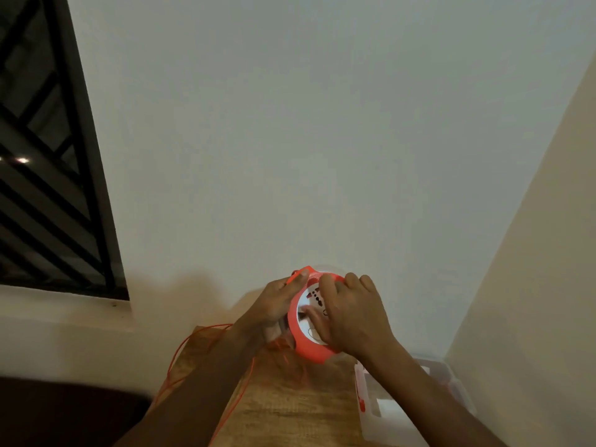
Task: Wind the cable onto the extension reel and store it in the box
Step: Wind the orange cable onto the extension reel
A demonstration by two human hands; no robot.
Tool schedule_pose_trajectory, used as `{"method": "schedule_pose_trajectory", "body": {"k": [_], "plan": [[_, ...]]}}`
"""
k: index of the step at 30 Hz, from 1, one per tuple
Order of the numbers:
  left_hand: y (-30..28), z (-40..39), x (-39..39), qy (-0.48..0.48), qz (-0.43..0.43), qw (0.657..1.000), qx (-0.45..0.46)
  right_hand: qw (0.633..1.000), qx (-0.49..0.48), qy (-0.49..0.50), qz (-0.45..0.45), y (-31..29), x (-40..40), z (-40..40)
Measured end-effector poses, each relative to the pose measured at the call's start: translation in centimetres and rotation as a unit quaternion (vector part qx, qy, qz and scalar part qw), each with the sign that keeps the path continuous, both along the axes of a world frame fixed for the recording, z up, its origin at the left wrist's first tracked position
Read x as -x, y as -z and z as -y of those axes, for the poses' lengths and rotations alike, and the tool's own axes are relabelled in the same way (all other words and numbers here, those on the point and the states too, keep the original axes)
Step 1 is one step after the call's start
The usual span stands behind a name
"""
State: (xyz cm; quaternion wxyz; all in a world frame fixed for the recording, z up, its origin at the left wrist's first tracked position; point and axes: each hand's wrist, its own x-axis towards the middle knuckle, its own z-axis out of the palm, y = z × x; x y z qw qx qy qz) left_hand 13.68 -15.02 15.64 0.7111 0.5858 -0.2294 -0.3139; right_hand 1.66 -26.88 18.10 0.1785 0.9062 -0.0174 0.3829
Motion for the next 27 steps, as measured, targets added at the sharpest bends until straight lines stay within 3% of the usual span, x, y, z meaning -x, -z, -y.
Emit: {"method": "schedule_pose_trajectory", "body": {"k": [7,12,16,19,22,27], "plan": [[-0.1,1.4,0.6,-0.059,-0.028,0.997,0.028,0.970,-0.206,0.130,-0.025,-0.8,-1.4,-0.2],[0.6,1.1,0.7,-0.046,-0.011,0.999,0.011,0.980,-0.167,0.091,-0.053,-0.2,-0.7,0.1],[0.1,1.1,0.4,-0.025,0.008,1.000,-0.006,0.996,-0.084,-0.007,-0.018,-1.2,0.8,0.1],[0.2,0.5,-0.3,-0.014,0.019,0.999,-0.022,0.987,-0.070,-0.087,-0.116,-1.1,1.2,0.0],[0.0,0.1,-0.7,0.007,0.048,0.998,-0.025,0.981,-0.041,-0.064,-0.180,-0.7,1.2,0.3],[-0.2,-0.2,-0.7,0.020,0.069,0.997,-0.027,0.988,-0.036,-0.041,-0.143,0.6,0.9,-0.7]]}}
